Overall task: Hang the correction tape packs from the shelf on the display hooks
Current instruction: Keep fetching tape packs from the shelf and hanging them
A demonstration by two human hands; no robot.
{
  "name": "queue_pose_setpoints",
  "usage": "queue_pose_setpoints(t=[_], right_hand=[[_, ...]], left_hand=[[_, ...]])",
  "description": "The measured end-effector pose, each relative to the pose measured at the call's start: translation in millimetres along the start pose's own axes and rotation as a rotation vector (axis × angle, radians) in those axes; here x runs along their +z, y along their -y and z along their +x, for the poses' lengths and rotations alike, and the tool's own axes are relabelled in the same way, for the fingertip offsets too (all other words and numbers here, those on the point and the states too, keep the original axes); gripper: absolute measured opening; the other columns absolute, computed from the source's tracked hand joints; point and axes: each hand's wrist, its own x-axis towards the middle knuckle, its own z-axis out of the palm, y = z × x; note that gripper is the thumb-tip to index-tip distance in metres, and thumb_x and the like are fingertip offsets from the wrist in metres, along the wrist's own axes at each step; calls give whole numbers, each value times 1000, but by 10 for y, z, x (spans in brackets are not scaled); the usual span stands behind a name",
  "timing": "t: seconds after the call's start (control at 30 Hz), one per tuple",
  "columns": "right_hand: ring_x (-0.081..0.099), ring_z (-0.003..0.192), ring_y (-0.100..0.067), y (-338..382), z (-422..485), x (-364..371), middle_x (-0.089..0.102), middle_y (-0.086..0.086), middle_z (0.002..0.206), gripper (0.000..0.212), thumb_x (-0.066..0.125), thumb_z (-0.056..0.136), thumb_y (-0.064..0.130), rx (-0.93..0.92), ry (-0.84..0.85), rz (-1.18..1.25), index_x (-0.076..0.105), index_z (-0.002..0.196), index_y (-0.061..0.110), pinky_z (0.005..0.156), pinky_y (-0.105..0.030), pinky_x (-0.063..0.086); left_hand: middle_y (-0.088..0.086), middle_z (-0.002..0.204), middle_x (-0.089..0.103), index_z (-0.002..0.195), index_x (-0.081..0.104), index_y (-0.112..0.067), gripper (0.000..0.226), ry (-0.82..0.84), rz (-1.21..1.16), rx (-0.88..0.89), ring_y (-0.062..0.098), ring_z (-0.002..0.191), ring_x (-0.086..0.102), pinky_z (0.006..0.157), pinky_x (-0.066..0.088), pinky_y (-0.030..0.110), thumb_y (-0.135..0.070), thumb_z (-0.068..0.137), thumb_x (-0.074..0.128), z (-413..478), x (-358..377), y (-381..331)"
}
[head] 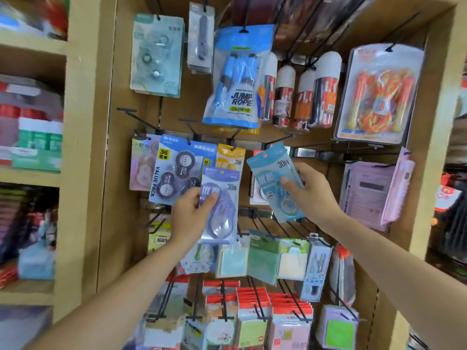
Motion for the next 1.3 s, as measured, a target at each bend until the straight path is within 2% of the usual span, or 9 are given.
queue_pose_setpoints(t=[0.23, 0.37, 0.5, 0.6, 0.77, 0.87, 1.0, 1.1, 1.3], right_hand=[[72, 88, -12, -529, -219, 110, 73, 3, 99, 11, 65, 95, 26, 144, -54, 143, 63, 102, 18, 70, -36, 62], [73, 90, -31, -818, -229, 76, 75, -7, 91, 18, 68, 93, 28, 288, -166, 291, 67, 97, 11, 71, -48, 62], [74, 89, -23, -929, -167, 122, 75, -6, 99, 24, 69, 92, 30, 456, -257, 462, 67, 103, 8, 72, -38, 61], [73, 85, -16, -887, -42, 142, 74, -5, 98, 22, 69, 92, 29, 420, -285, 426, 67, 101, 8, 67, -33, 60], [72, 89, -16, -815, 82, 297, 73, -2, 99, 15, 68, 93, 30, 361, -281, 406, 64, 98, 16, 78, -40, 61], [72, 90, -18, -871, 61, 425, 73, -6, 102, 23, 67, 94, 29, 382, -284, 431, 63, 105, 9, 78, -40, 61], [72, 94, -20, -921, 28, 419, 72, -5, 105, 30, 64, 95, 34, 386, -276, 426, 60, 110, 8, 76, -39, 62], [71, 96, -17, -936, -19, 400, 70, -4, 109, 32, 62, 95, 35, 375, -273, 402, 58, 114, 9, 64, -27, 59], [70, 94, -14, -932, -41, 417, 69, -5, 112, 34, 61, 96, 37, 368, -289, 356, 57, 116, 10, 59, -22, 55]], left_hand=[[28, 66, 48, 73, 49, 2, 46, -13, -116, 135, 25, 58, 42, 57, 34, 35, -36, 91, 70, 322, -120, -368], [30, 92, 66, 94, 62, 2, 54, -37, -177, 86, 49, 86, 64, 77, 53, 61, -51, 82, 70, 425, -177, -361], [28, 95, 68, 94, 59, 6, 67, -37, -171, 52, 46, 89, 67, 81, 53, 63, -57, 74, 71, 429, -177, -407], [23, 92, 70, 93, 60, 6, 67, 10, -147, 31, 42, 89, 68, 83, 54, 59, -57, 74, 72, 426, -176, -435], [4, 89, 77, 87, 71, -14, 13, 77, -95, -1, 24, 90, 73, 80, 56, 43, -24, 94, 72, 447, -82, -495], [23, 91, 71, 82, 66, -6, 28, 93, -102, 8, 24, 80, 65, 72, 46, 37, -31, 93, 72, 500, -9, -502], [28, 93, 68, 89, 64, 6, 43, 104, -110, -31, 19, 76, 60, 72, 43, 33, -36, 92, 72, 578, 78, -487], [20, 81, 67, 79, 65, -4, 34, 101, -107, -94, 13, 72, 60, 71, 44, 30, -33, 95, 70, 581, 119, -386], [7, 77, 51, 87, 54, 9, 59, 130, -77, -137, 17, 71, 44, 69, 32, 35, -48, 91, 68, 554, 154, -271]])
